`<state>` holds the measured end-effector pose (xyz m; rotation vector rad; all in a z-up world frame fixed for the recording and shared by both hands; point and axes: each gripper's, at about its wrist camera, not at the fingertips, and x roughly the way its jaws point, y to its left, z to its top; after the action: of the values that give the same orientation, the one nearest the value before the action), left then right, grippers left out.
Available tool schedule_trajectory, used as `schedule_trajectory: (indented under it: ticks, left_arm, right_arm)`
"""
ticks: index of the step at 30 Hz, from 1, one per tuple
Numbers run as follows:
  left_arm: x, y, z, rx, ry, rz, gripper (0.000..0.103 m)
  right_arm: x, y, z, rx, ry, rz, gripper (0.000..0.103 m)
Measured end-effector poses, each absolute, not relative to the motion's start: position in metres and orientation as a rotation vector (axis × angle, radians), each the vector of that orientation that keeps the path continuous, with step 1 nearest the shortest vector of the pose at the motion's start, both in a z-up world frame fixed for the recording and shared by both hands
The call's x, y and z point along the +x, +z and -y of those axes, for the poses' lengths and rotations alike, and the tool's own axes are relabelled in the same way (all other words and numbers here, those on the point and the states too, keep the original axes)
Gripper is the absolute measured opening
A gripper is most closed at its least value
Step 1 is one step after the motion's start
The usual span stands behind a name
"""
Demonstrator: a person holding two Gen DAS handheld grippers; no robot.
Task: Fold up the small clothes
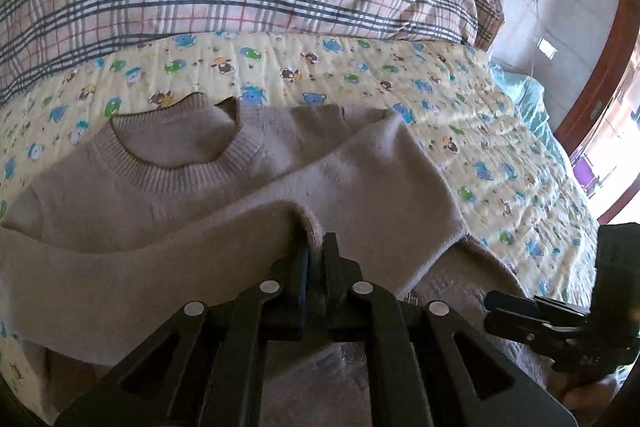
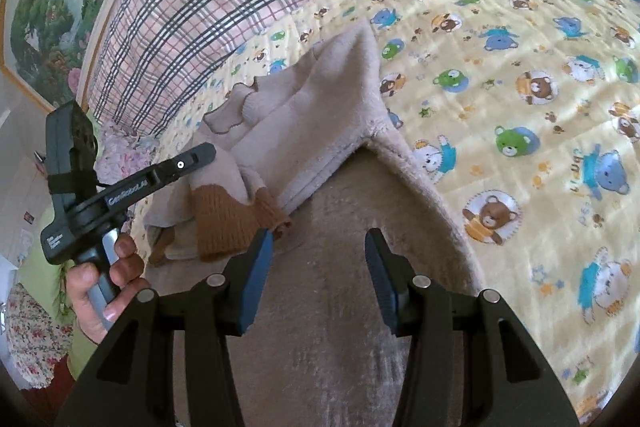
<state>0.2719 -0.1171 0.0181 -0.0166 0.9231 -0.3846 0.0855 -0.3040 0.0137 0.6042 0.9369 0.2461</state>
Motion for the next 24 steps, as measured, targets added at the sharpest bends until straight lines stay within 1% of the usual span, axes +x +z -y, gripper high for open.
schedule_trajectory:
  ticks: [1, 3, 4, 5, 9, 11, 15, 18, 19, 20, 21, 22, 23, 24]
  left_arm:
    - [0.270, 0.020, 0.114, -0.023, -0.388, -0.923, 0.009]
    - [0.264, 0.023, 0.104, -0.042, -0.394, -0.927, 0.022]
    - [0.260, 0.026, 0.098, -0.050, -0.388, -0.928, 0.035]
    - [0.253, 0.029, 0.089, -0.055, -0.375, -0.922, 0.043]
    - [0.224, 0.035, 0.048, -0.087, -0.324, -0.896, 0.049]
    - [0.209, 0.032, 0.022, -0.091, -0.251, -0.889, 0.057]
    - [0.192, 0.012, -0.033, -0.101, -0.077, -0.925, 0.057]
    - [0.189, -0.003, -0.068, -0.142, 0.027, -0.954, 0.056]
    - [0.189, -0.007, -0.076, -0.150, 0.046, -0.959, 0.056]
    - [0.190, -0.011, -0.083, -0.156, 0.066, -0.960, 0.057]
    - [0.192, -0.013, -0.087, -0.150, 0.089, -0.959, 0.057]
    - [0.193, -0.016, -0.089, -0.142, 0.108, -0.960, 0.057]
    - [0.196, -0.020, -0.092, -0.136, 0.126, -0.962, 0.059]
    - [0.198, -0.022, -0.094, -0.135, 0.140, -0.964, 0.059]
  right_arm:
    - [0.087, 0.014, 0.300, 0.588, 0.254, -0.938, 0.050]
    - [0.090, 0.017, 0.288, 0.537, 0.282, -0.927, 0.051]
    - [0.090, 0.020, 0.280, 0.504, 0.302, -0.920, 0.055]
    - [0.091, 0.023, 0.269, 0.458, 0.326, -0.908, 0.061]
    - [0.086, 0.034, 0.230, 0.220, 0.416, -0.858, 0.066]
    - [0.084, 0.035, 0.214, 0.106, 0.438, -0.845, 0.068]
    - [0.087, 0.026, 0.187, -0.128, 0.408, -0.820, 0.068]
    - [0.097, 0.020, 0.182, -0.165, 0.386, -0.838, 0.068]
    - [0.100, 0.018, 0.184, -0.154, 0.394, -0.848, 0.063]
    - [0.102, 0.018, 0.186, -0.144, 0.402, -0.854, 0.049]
    - [0.106, 0.018, 0.189, -0.115, 0.419, -0.870, 0.041]
    - [0.110, 0.019, 0.189, -0.083, 0.439, -0.884, 0.026]
    - [0.116, 0.019, 0.191, -0.045, 0.462, -0.898, 0.008]
    - [0.124, 0.023, 0.195, 0.029, 0.498, -0.926, 0.006]
